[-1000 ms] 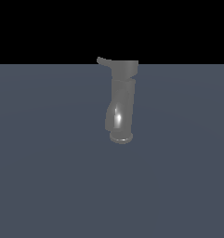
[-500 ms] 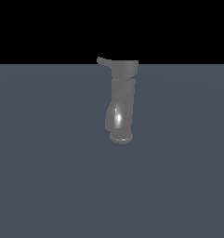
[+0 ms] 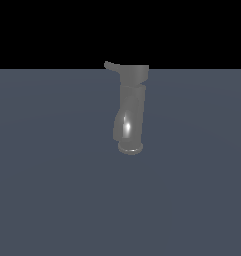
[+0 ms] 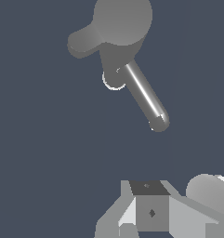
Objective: Turn on the faucet by rotating a designated handle.
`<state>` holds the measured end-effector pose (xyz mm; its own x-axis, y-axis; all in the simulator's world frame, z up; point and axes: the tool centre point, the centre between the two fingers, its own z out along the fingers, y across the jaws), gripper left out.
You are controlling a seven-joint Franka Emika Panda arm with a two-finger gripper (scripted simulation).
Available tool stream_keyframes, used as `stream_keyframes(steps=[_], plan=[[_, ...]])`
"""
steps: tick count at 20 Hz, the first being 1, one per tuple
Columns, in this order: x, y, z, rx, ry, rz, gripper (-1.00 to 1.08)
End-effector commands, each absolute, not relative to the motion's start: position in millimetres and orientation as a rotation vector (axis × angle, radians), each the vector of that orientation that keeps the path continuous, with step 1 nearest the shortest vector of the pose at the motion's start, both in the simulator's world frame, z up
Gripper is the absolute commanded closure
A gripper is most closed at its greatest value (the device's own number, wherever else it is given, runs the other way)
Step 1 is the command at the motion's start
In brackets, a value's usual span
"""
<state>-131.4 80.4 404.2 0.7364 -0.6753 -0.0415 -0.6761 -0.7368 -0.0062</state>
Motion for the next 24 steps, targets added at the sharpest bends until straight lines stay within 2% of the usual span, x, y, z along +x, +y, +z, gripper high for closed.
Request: stream_keyframes(steps=[1,24], plan=[[-119,84,398,-2.873,1.217,0.054,1.08],[0,71,338,-2.45,1.947,0.024,1.08]])
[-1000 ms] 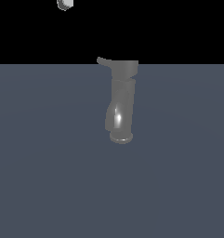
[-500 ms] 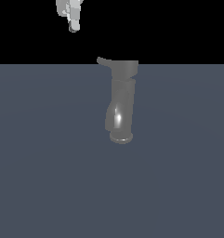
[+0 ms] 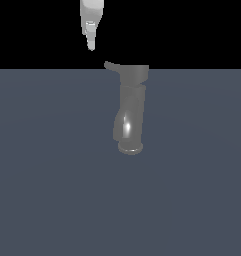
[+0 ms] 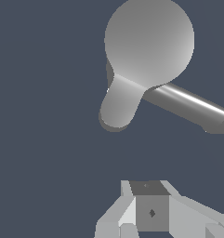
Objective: Turn on the faucet by rotating a designated handle.
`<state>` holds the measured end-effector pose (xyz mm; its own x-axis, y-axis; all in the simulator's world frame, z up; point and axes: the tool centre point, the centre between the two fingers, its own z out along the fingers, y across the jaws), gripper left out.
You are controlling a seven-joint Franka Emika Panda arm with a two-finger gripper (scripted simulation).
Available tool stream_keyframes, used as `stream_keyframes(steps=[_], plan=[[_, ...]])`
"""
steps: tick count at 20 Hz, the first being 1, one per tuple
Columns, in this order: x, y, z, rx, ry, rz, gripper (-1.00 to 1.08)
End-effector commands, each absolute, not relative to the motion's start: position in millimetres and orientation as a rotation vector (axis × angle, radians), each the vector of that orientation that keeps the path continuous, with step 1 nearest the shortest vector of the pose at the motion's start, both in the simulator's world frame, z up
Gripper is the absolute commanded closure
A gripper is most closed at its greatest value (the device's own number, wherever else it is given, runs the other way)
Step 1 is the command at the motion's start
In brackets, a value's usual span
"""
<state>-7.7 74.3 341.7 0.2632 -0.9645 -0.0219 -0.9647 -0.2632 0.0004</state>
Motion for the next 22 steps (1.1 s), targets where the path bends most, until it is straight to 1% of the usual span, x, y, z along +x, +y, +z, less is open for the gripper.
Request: stream_keyframes(steps=[1,12,22], plan=[[6,69,335,-2.426,1.979,0.023,1.08],[55,37,308,-2.156,2.281,0.006,1.08],[73,19,297,-2.03,2.398,-0.001,1.08]])
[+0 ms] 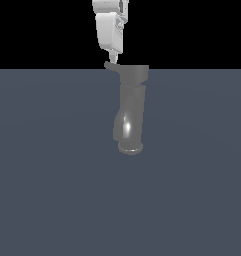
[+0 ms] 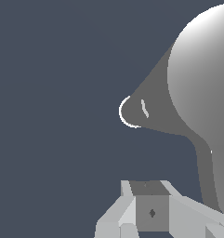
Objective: Turn on the faucet by rotating a designated handle.
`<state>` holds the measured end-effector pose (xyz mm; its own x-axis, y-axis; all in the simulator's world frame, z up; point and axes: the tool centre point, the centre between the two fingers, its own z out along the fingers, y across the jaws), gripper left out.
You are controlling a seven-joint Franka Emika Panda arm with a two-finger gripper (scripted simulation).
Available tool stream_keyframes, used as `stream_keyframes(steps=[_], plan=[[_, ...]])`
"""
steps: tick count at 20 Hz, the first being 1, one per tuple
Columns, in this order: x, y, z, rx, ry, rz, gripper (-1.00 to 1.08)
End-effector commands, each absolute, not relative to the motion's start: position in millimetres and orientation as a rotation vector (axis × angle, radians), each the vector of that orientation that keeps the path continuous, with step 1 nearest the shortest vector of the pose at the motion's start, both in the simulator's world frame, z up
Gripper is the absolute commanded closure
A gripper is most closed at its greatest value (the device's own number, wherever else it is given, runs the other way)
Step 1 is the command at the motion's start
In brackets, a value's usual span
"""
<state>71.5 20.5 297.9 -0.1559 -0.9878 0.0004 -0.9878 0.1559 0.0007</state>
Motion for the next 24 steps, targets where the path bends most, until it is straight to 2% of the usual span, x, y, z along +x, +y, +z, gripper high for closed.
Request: stream_keyframes(steps=[1,6,24], plan=[[73,19,297,2.026,-2.4,0.001,1.08],[73,19,297,2.026,-2.4,0.001,1.08],[22,43,297,2.026,-2.4,0.0,1.08]])
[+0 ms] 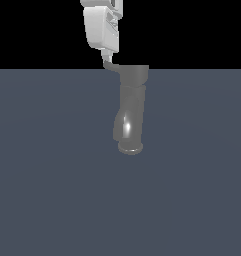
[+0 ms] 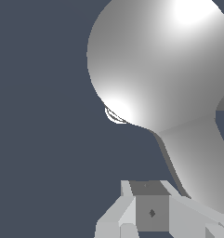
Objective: Turn on the faucet by rotating a designated handle.
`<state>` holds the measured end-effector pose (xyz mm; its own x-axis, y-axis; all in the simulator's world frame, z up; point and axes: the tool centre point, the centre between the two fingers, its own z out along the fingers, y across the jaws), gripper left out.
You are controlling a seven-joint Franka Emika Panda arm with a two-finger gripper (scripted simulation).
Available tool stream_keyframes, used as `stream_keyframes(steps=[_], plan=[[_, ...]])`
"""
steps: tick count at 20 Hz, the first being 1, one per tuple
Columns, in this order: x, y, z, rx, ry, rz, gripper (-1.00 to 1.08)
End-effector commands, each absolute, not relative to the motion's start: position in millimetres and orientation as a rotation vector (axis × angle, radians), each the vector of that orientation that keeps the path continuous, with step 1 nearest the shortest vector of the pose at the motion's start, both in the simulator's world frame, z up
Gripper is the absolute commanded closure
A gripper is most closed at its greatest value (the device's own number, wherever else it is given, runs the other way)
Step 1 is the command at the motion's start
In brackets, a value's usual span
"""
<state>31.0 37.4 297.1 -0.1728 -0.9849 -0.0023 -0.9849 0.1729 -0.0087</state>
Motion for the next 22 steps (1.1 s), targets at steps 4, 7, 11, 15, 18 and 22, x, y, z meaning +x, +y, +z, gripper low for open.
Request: stream_keyframes(steps=[4,7,11,15,18,22], plan=[[22,43,297,-2.02,2.398,-0.005,1.08],[13,41,297,-2.02,2.399,-0.004,1.08],[1,37,297,-2.021,2.399,-0.004,1.08],[-11,34,297,-2.022,2.399,-0.003,1.08],[-20,31,297,-2.023,2.4,-0.002,1.08],[-32,28,297,-2.024,2.4,-0.001,1.08]])
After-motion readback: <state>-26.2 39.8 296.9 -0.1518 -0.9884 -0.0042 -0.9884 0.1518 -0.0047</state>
